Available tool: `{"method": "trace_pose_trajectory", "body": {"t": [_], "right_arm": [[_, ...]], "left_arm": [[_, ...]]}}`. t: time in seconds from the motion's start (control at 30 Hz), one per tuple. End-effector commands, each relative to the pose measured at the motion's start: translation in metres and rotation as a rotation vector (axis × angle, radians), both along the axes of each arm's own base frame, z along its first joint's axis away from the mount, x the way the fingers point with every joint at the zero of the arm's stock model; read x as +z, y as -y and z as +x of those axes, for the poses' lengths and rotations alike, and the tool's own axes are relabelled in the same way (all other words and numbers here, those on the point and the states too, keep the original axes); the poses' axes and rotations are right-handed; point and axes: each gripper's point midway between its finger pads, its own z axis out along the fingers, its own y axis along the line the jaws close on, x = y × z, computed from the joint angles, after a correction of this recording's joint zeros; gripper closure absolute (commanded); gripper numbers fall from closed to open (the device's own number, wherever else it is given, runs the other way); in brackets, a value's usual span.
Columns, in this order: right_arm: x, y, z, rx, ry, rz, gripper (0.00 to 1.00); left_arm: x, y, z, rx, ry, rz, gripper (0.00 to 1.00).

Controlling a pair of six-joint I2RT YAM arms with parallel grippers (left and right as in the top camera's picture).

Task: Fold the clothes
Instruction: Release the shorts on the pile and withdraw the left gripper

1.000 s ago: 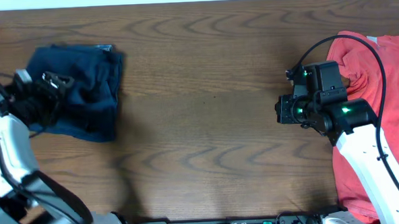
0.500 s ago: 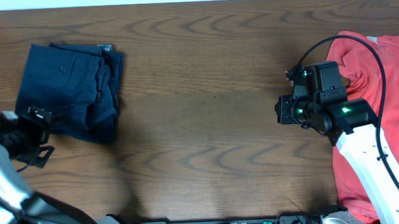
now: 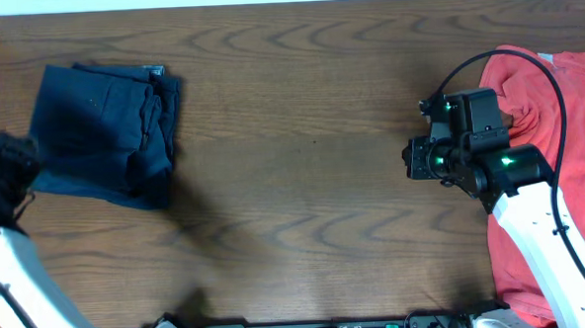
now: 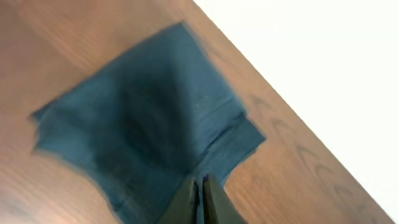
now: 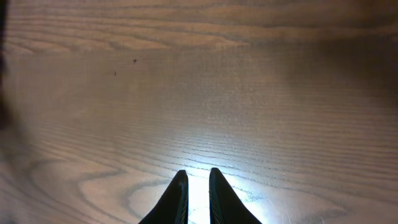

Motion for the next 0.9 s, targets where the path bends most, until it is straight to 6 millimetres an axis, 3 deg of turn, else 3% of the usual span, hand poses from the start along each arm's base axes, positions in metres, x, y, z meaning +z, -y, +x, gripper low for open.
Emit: {"method": "trace_pose_trajectory", "body": {"t": [0.0, 0.13, 0.23, 0.37, 0.4, 0.47, 0.57, 0.63, 0.87], "right_arm": [[0.002, 0.001, 0.004, 0.003, 0.014, -0.006, 0.88], [0.003, 0.001, 0.004, -0.001, 0.016, -0.003, 0.89], [0.003, 0.001, 0.006, -0.007, 0.018, 0.001, 0.89], [0.003, 0.001, 0.005, -0.012, 0.016, 0.004, 0.90], [0.003, 0.001, 0.005, -0.019, 0.013, 0.008, 0.90], [0.003, 0.001, 0.006, -0.028, 0.011, 0.013, 0.91], [0.003, 0.001, 0.006, -0.029, 0.011, 0.014, 0.92], [0.003, 0.001, 0.006, -0.029, 0.011, 0.014, 0.93], [0.008, -0.006, 0.002, -0.005, 0.013, 0.052, 0.95]], "left_arm": [[-0.043, -0.005, 0.021, -0.007, -0.114, -0.012, 0.94], [-0.121, -0.015, 0.040, 0.010, -0.308, -0.035, 0.94], [-0.178, -0.011, 0.065, -0.031, -0.357, -0.105, 0.90], [-0.226, 0.009, 0.083, -0.113, -0.373, -0.212, 0.83], [-0.236, 0.015, 0.084, -0.131, -0.383, -0.235, 0.76], [-0.246, 0.024, 0.084, -0.152, -0.402, -0.256, 0.73], [-0.234, 0.035, 0.091, -0.196, -0.367, -0.277, 0.66], [-0.211, 0.040, 0.095, -0.222, -0.332, -0.287, 0.62], [-0.093, 0.062, 0.078, -0.356, -0.243, -0.128, 0.46]]}}
